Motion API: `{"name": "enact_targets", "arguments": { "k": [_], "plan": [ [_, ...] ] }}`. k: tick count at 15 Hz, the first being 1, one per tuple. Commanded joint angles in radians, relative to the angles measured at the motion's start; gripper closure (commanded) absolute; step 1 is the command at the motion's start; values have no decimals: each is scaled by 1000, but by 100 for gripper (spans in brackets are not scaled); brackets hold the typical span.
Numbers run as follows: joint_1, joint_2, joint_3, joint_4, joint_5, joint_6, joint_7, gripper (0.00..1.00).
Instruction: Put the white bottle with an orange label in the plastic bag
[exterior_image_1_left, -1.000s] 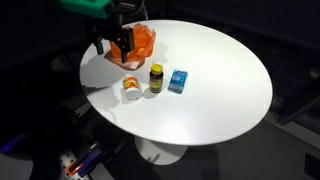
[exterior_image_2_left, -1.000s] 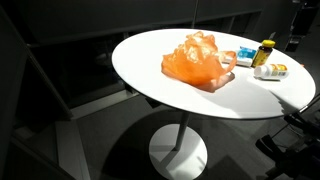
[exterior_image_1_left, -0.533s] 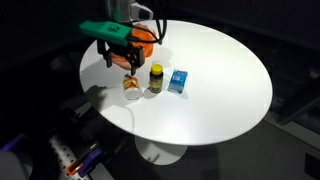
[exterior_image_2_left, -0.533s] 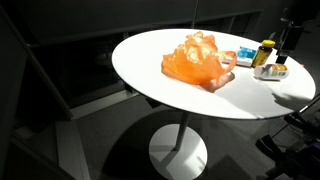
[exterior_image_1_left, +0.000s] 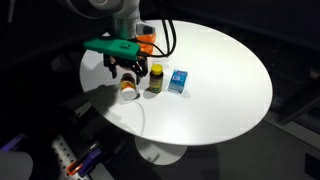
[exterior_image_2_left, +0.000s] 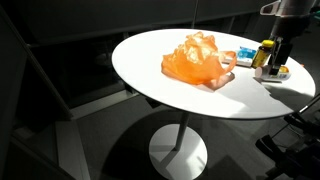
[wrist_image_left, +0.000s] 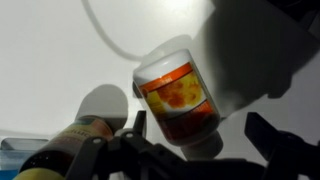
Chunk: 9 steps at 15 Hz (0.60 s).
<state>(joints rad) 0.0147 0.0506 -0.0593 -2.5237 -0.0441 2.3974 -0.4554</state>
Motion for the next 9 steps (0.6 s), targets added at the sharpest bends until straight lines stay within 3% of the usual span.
{"name": "enact_targets", "arguments": {
  "k": [1,2,3,5,8,9],
  "plan": [
    [-20,15,15,9,-42,15,2,0],
    [-20,18,15,10,-46,13,2,0],
    [-20,20,15,10,-53,9,9,24],
    [-20,24,15,12,-65,2,19,34],
    [-19,30,15,24,-78,-20,50,58],
    [-18,28,17,30,-69,-32,59,60]
  ]
}}
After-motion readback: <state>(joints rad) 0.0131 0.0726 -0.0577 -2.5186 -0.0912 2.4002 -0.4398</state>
